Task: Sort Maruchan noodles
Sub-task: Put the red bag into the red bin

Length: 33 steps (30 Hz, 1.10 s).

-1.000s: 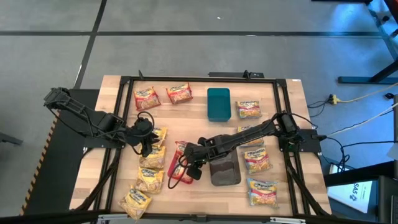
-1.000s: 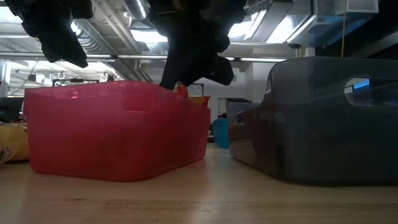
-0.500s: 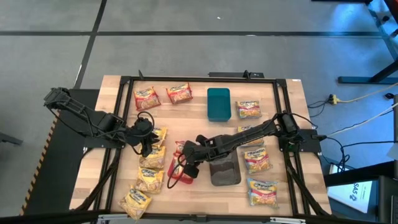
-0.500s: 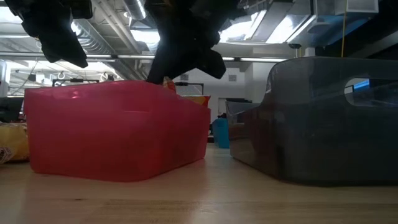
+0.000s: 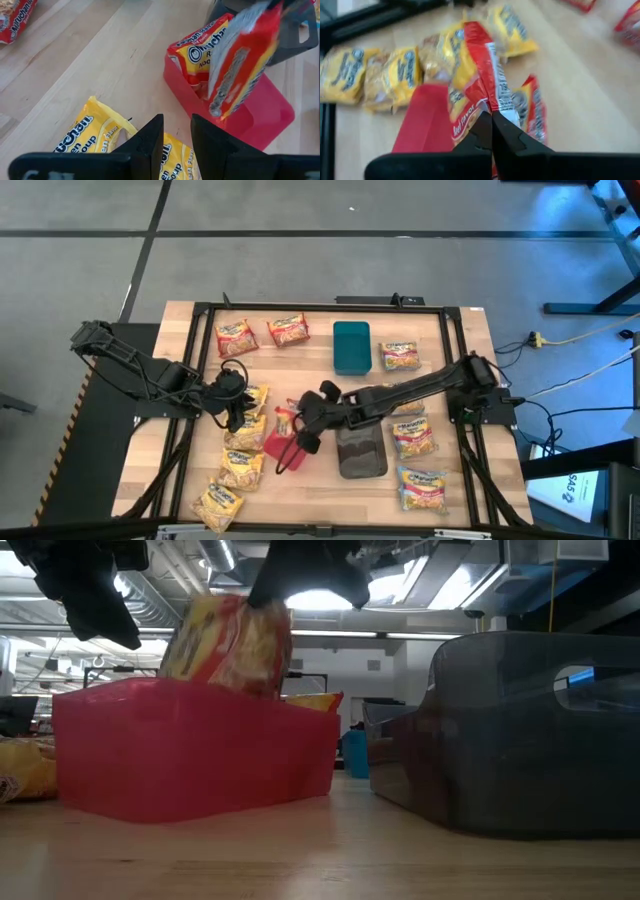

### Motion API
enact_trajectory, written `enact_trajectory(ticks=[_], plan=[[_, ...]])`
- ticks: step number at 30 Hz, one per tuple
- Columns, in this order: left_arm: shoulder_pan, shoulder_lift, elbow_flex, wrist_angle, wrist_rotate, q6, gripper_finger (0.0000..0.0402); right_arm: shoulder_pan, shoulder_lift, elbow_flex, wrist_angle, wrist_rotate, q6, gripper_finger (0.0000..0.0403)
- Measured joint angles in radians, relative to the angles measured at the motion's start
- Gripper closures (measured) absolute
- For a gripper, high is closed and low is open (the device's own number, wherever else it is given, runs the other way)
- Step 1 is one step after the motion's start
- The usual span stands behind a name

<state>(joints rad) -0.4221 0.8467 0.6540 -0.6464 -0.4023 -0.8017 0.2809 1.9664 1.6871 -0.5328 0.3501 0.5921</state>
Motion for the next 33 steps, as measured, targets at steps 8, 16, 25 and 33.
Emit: enact_trajectory(ticks=[8,16,25,33], plan=[[0.000,0.000,0.000,0.002,0.000,0.000,0.0310,0.003,-0.013,0.000,0.014,0.130,-0.014,0.0403],[0.000,0.000,0.000,0.003,0.000,0.000,0.0310,0.002,-0.009,0.000,0.067,0.175,-0.020,0.0403],[0.000,0.000,0.000,0.003,-0.001,0.000,0.0310,0.003,0.020,0.001,0.067,0.151,0.030,0.0403],[0.000,0.000,0.000,0.003,-0.002,-0.001,0.0310,0.021,0.061,0.001,0.090,0.137,0.058,0.0403]])
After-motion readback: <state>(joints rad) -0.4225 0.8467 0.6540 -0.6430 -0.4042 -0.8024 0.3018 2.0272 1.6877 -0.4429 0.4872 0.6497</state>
